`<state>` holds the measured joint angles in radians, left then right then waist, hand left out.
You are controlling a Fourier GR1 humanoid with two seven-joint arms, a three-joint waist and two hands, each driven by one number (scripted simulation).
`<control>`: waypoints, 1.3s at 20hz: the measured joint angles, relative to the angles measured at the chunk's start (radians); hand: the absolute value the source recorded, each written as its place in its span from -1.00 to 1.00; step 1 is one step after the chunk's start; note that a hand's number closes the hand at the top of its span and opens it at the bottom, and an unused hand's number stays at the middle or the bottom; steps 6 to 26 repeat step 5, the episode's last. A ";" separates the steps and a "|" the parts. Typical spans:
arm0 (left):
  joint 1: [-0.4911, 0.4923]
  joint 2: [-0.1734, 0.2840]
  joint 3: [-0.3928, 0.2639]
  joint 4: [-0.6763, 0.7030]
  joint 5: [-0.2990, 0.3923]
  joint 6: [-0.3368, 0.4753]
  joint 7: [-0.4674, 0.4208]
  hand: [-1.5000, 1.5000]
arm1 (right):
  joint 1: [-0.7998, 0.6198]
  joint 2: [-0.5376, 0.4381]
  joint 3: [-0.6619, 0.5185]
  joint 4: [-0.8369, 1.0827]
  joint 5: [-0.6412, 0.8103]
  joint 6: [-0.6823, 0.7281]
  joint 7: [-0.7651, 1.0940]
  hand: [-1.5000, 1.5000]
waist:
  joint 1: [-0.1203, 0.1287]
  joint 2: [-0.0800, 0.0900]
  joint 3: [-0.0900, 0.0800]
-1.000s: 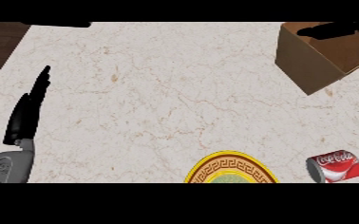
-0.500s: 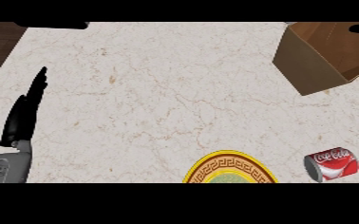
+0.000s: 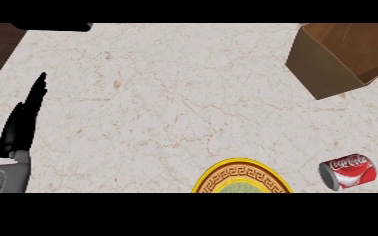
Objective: Pick the tomato from the plate and place it in the cardboard box
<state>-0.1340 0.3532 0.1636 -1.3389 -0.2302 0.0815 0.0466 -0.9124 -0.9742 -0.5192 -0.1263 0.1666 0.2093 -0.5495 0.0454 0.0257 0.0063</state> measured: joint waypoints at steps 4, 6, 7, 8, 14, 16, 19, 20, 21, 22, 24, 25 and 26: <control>0.004 0.001 0.007 0.007 0.002 -0.001 -0.006 0.00 | 0.071 -0.067 -0.008 0.005 -0.005 0.088 -0.041 -1.00 | -0.003 0.000 0.001; -0.005 0.001 0.006 0.005 0.003 -0.003 0.004 0.00 | 0.085 -0.079 -0.006 0.005 -0.003 0.107 -0.049 -1.00 | -0.004 0.001 0.002; -0.005 0.001 0.006 0.005 0.003 -0.003 0.004 0.00 | 0.085 -0.079 -0.006 0.005 -0.003 0.107 -0.049 -1.00 | -0.004 0.001 0.002; -0.005 0.001 0.006 0.005 0.003 -0.003 0.004 0.00 | 0.085 -0.079 -0.006 0.005 -0.003 0.107 -0.049 -1.00 | -0.004 0.001 0.002; -0.005 0.001 0.006 0.005 0.003 -0.003 0.004 0.00 | 0.085 -0.079 -0.006 0.005 -0.003 0.107 -0.049 -1.00 | -0.004 0.001 0.002; -0.005 0.001 0.006 0.005 0.003 -0.003 0.004 0.00 | 0.085 -0.079 -0.006 0.005 -0.003 0.107 -0.049 -1.00 | -0.004 0.001 0.002; -0.005 0.001 0.006 0.005 0.003 -0.003 0.004 0.00 | 0.085 -0.079 -0.006 0.005 -0.003 0.107 -0.049 -1.00 | -0.004 0.001 0.002; -0.005 0.001 0.006 0.005 0.003 -0.003 0.004 0.00 | 0.085 -0.079 -0.006 0.005 -0.003 0.107 -0.049 -1.00 | -0.004 0.001 0.002; -0.005 0.001 0.006 0.005 0.003 -0.003 0.004 0.00 | 0.085 -0.079 -0.006 0.005 -0.003 0.107 -0.049 -1.00 | -0.004 0.001 0.002; -0.005 0.001 0.006 0.005 0.003 -0.003 0.004 0.00 | 0.085 -0.079 -0.006 0.005 -0.003 0.107 -0.049 -1.00 | -0.004 0.001 0.002; -0.005 0.001 0.006 0.005 0.003 -0.003 0.004 0.00 | 0.085 -0.079 -0.006 0.005 -0.003 0.107 -0.049 -1.00 | -0.004 0.001 0.002; -0.005 0.001 0.006 0.005 0.003 -0.003 0.004 0.00 | 0.085 -0.079 -0.006 0.005 -0.003 0.107 -0.049 -1.00 | -0.004 0.001 0.002; -0.005 0.001 0.006 0.005 0.003 -0.003 0.004 0.00 | 0.085 -0.079 -0.006 0.005 -0.003 0.107 -0.049 -1.00 | -0.004 0.001 0.002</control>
